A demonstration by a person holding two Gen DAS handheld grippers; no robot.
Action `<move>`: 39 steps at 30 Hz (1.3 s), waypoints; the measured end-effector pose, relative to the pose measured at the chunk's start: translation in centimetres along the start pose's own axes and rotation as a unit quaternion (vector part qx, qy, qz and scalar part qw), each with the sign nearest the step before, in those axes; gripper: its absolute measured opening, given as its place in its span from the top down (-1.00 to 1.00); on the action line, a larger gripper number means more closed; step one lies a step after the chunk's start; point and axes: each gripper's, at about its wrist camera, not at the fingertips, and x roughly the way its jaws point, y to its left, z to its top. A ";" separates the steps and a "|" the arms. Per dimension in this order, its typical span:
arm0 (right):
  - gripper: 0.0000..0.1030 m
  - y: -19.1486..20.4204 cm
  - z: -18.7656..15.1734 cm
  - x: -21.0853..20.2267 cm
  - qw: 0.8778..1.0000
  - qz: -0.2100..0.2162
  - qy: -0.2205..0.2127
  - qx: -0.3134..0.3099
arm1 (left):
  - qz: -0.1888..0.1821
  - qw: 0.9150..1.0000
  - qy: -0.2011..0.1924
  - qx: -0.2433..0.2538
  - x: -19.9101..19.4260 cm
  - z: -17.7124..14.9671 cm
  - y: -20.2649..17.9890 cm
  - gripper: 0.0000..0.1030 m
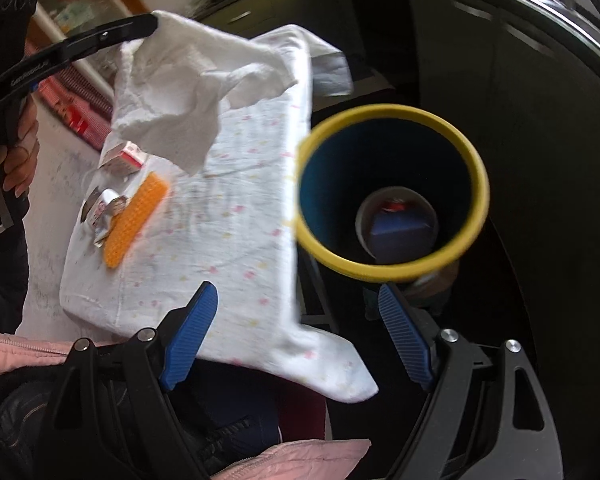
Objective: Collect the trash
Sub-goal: 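Carry the tissue over the yellow bin and open the left gripper, then grasp the white supplement bottle with the right gripper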
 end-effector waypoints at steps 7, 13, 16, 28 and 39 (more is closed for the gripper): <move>-0.52 -3.5 -1.0 0.2 0.999 -0.002 0.006 0.043 | -0.030 0.997 0.060 0.023 9.7 2.8 -3.8 0.94; -0.53 -4.6 -0.9 0.5 0.999 0.002 0.010 0.053 | -0.016 0.995 0.091 0.036 16.0 2.3 -6.0 0.07; -0.53 -4.5 -1.0 0.6 0.999 0.004 0.011 0.049 | -0.018 0.997 0.073 0.036 15.0 2.1 -6.3 -0.01; -0.55 -1.5 -0.6 2.9 0.999 0.011 0.037 0.011 | 0.052 0.995 -0.074 -0.049 -3.2 -4.3 -2.0 -0.81; -0.55 10.0 2.3 5.6 0.990 0.028 0.066 -0.122 | 0.198 0.953 -0.105 -0.203 -16.6 -19.5 5.8 -0.91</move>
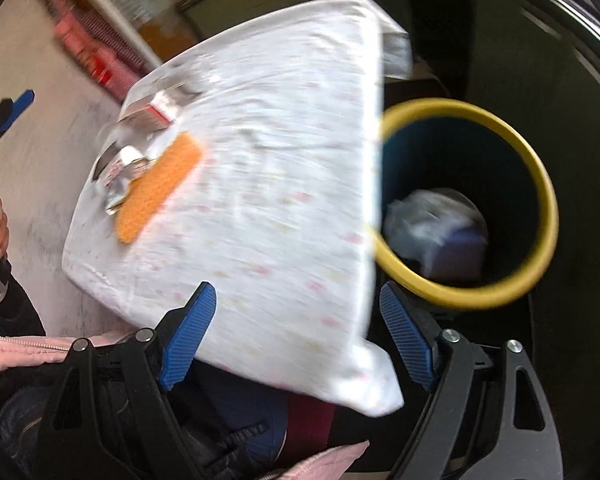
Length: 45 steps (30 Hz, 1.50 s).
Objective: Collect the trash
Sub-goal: 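Grasp the white supplement bottle with the right gripper, then carry the supplement bottle over the yellow bin and open the right gripper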
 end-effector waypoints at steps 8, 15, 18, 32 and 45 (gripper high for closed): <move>-0.55 11.0 5.0 4.0 0.992 0.030 0.025 -0.119 | 0.060 0.995 0.015 -0.072 -4.0 -6.8 10.2 -0.91; -0.55 20.3 9.7 8.0 0.975 0.048 0.050 -0.210 | 0.084 0.990 0.029 -0.108 -6.3 -11.6 15.0 -0.91; -0.55 23.2 11.2 9.8 0.971 0.054 0.066 -0.222 | 0.083 0.988 0.037 -0.126 -6.2 -13.1 16.3 -0.91; -0.72 26.9 13.0 17.2 0.968 -0.004 0.107 -0.226 | 0.054 0.984 0.046 -0.161 -6.0 -15.5 18.8 -0.91; -0.56 27.4 12.2 16.3 0.968 -0.013 0.080 -0.238 | 0.037 0.985 0.058 -0.160 -5.0 -15.9 17.7 -0.91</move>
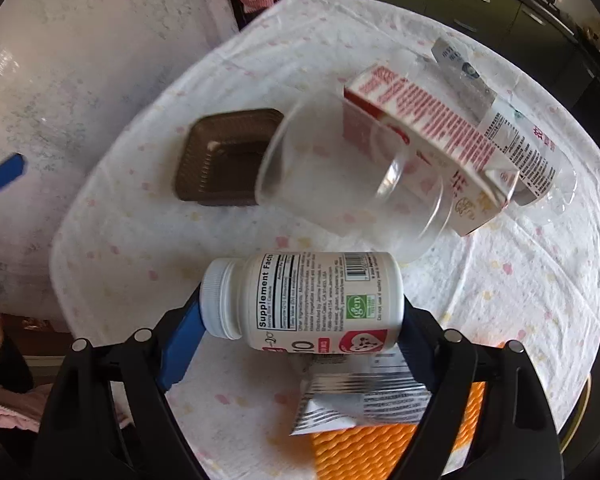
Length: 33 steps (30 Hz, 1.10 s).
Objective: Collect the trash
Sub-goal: 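Carry the supplement bottle over the yellow bin and open the right gripper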
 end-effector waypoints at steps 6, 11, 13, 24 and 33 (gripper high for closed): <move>-0.57 -0.2 -1.9 -3.8 0.999 0.034 -0.031 0.015 | 0.007 1.000 0.011 -0.002 1.2 -0.1 -0.8 -0.91; -0.57 -1.5 -4.2 -6.9 0.997 0.040 -0.057 0.037 | 0.027 0.999 0.023 -0.001 2.5 -0.3 -1.1 -0.91; -0.57 -2.8 -5.8 -8.5 0.995 0.031 -0.072 0.056 | 0.035 0.999 0.029 0.000 3.1 -0.4 -1.4 -0.91; -0.57 -16.9 -16.8 -14.1 0.960 -0.082 -0.110 0.243 | 0.043 0.998 0.044 0.029 5.0 0.1 -5.1 -0.91; -0.57 -27.8 -24.1 -11.4 0.921 -0.131 -0.078 0.358 | 0.038 0.997 0.043 0.053 5.7 0.9 -8.5 -0.91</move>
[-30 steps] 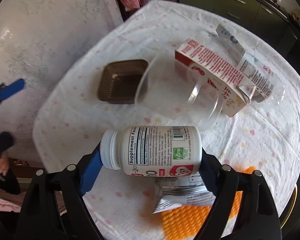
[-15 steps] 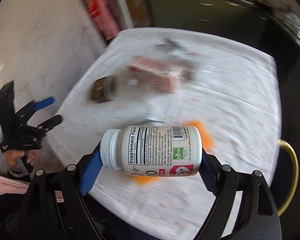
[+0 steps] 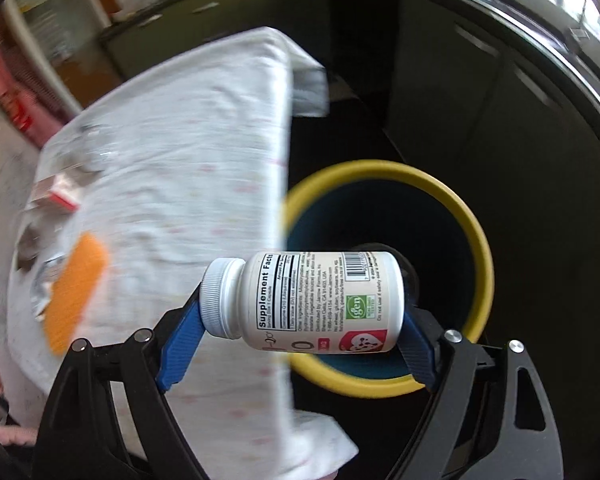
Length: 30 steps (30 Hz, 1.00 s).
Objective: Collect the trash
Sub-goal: 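Carry the supplement bottle over the yellow bin and open the right gripper, then grasp the silver snack packet with the left gripper and lift it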
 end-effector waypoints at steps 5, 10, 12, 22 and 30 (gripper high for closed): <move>-0.57 -4.2 0.5 3.1 0.999 -0.023 0.021 0.033 | -0.004 1.000 0.004 0.014 0.5 0.5 -1.7 -0.91; -0.57 -6.4 1.0 5.8 0.998 -0.031 0.043 0.042 | -0.006 1.000 0.010 0.021 1.1 0.9 -2.7 -0.91; -0.57 -6.9 1.2 6.7 0.997 -0.031 0.049 0.047 | -0.007 1.000 0.013 0.024 1.3 1.0 -3.0 -0.91; -0.60 -5.5 0.0 3.4 0.999 0.001 0.010 0.049 | -0.031 0.998 0.016 0.057 1.7 1.4 -5.1 -0.91; -0.60 -3.1 -1.1 0.9 1.000 0.021 -0.006 0.013 | -0.075 0.991 0.029 0.107 3.8 2.0 -8.1 -0.85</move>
